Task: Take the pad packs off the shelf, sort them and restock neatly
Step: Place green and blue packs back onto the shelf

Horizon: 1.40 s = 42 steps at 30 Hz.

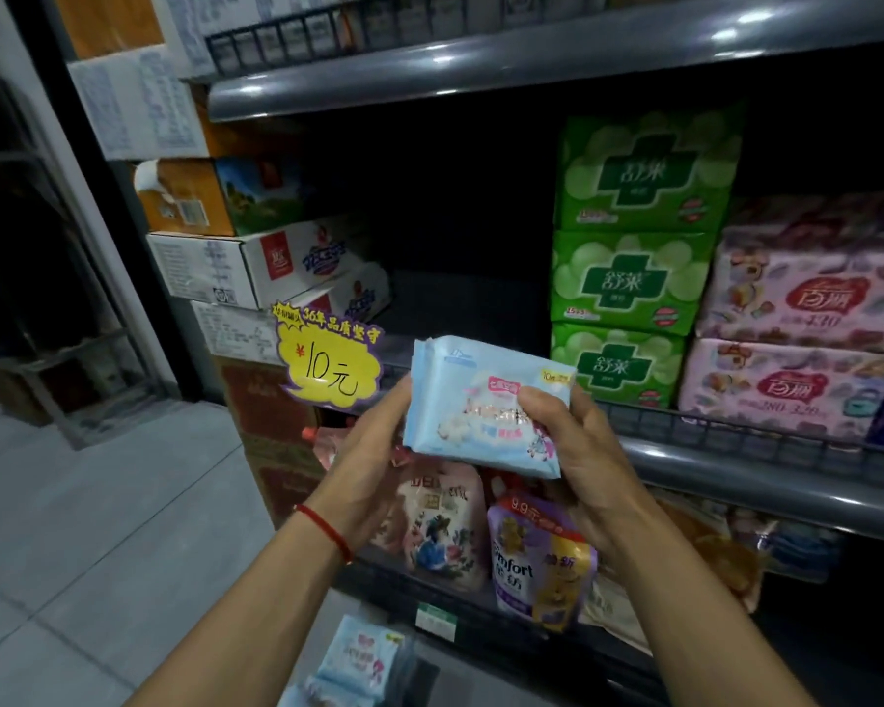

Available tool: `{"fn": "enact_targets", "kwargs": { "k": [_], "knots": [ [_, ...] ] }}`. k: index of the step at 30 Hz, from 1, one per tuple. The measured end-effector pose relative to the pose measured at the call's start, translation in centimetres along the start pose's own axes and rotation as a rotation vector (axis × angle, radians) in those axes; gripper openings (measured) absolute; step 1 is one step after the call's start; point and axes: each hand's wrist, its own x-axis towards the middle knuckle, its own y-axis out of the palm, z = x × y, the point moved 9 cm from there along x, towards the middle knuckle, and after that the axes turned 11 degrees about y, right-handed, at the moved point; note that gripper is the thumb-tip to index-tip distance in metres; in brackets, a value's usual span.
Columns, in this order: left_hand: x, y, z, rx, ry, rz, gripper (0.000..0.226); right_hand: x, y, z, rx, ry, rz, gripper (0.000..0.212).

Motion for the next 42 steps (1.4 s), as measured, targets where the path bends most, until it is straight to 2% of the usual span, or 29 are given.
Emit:
{"fn": "enact_targets", "kwargs": {
  "k": [2, 4, 6, 8, 9, 13, 16, 19, 24, 28, 33, 37, 40, 42],
  "knots": [
    [1.2, 0.2, -1.2, 0.029, 0.083, 0.091, 0.066, 1.0, 0.2, 1.5, -0.102, -0.138, -0.043, 0.053],
    [2.2, 0.5, -2.4, 0.201, 0.193, 0.209, 0.077, 1.6, 1.2, 3.0, -0.253, -0.267, -0.048, 0.058],
    [3.6, 1.0, -3.3, 0.334, 0.286, 0.307, 0.103, 2.2, 1.7, 3.8, -0.369, -0.336, -0.048, 0.059],
    [5.2, 0.9, -3.7, 0.338, 0.306, 0.355, 0.123, 3.2, 1.6, 4.2, -0.498, -0.358, -0.063, 0.063],
    [6.3, 0.6, -3.7, 0.338, 0.312, 0.365, 0.122, 3.6, 1.7, 4.4, -0.558, -0.359, -0.070, 0.067],
    [9.8, -0.1, -3.6, 0.387, 0.329, 0.320, 0.091, 5.6, 1.1, 4.8, -0.661, -0.337, -0.163, 0.092],
    [12.2, 0.0, -2.6, 0.389, 0.331, 0.270, 0.085, 7.1, -0.1, 4.7, -0.652, -0.305, -0.287, 0.100],
    [14.1, 0.4, -1.1, 0.425, 0.318, 0.289, 0.084, 8.5, -1.2, 4.1, -0.697, -0.261, -0.361, 0.107],
    [17.3, 1.5, 0.3, 0.478, 0.241, 0.403, 0.083, 9.6, -1.7, 3.8, -0.898, -0.221, -0.448, 0.090],
    [19.2, 1.8, 1.7, 0.501, 0.147, 0.518, 0.082, 9.2, -1.9, 4.5, -1.036, -0.214, -0.571, 0.088],
    [20.4, 1.6, 2.2, 0.544, 0.162, 0.484, 0.086, 8.4, -0.6, 4.9, -1.165, -0.290, -0.703, 0.082],
    [20.9, 1.6, 2.9, 0.730, 0.180, 0.511, 0.090, 8.4, -0.4, 3.9, -1.249, -0.298, -0.709, 0.070],
    [21.1, 1.5, 3.7, 0.759, 0.088, 0.550, 0.089, 8.1, -0.4, 3.6, -1.242, -0.339, -0.706, 0.063],
    [21.3, 1.0, 3.3, 0.756, 0.055, 0.521, 0.090, 7.7, -0.3, 3.3, -1.237, -0.356, -0.670, 0.059]
  ]
}}
